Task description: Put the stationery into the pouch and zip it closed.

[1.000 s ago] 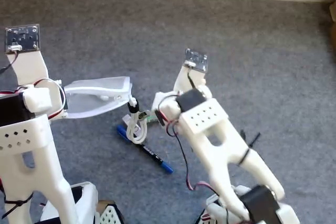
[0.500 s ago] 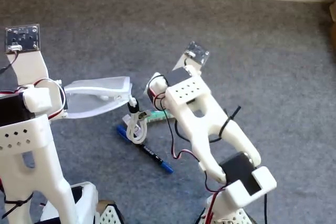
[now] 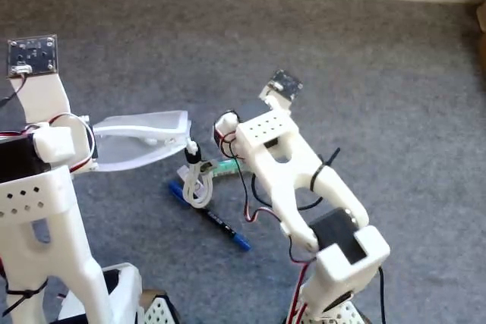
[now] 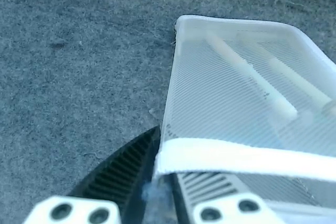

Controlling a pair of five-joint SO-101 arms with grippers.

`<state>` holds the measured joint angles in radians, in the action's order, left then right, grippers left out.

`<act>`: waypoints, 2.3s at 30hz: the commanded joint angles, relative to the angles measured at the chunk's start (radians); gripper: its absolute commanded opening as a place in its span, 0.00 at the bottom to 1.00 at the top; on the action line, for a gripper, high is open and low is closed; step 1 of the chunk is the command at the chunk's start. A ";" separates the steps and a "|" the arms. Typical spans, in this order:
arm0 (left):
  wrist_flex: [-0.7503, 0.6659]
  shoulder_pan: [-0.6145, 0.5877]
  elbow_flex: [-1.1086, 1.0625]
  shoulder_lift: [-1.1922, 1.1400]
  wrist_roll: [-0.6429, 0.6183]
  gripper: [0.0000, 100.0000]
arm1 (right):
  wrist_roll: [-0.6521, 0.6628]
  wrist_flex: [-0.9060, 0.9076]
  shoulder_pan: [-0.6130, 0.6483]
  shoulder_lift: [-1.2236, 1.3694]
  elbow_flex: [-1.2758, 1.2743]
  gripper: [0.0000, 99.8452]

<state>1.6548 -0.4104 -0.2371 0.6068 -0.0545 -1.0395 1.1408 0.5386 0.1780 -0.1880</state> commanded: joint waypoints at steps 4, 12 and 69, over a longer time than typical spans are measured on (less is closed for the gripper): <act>-0.015 -0.015 -0.001 -0.002 -0.009 0.01 | -0.009 -0.018 -0.050 0.102 0.061 0.18; -0.015 -0.015 -0.001 -0.002 -0.009 0.01 | -0.008 -0.016 -0.061 0.131 0.059 0.17; -0.014 0.027 0.056 -0.002 -0.071 0.01 | 0.618 -0.005 -0.061 -1.073 -0.325 0.00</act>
<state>1.6548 -0.4074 -0.2355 0.6053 -0.0913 -0.4595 1.1423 0.4849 -0.7825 -0.5163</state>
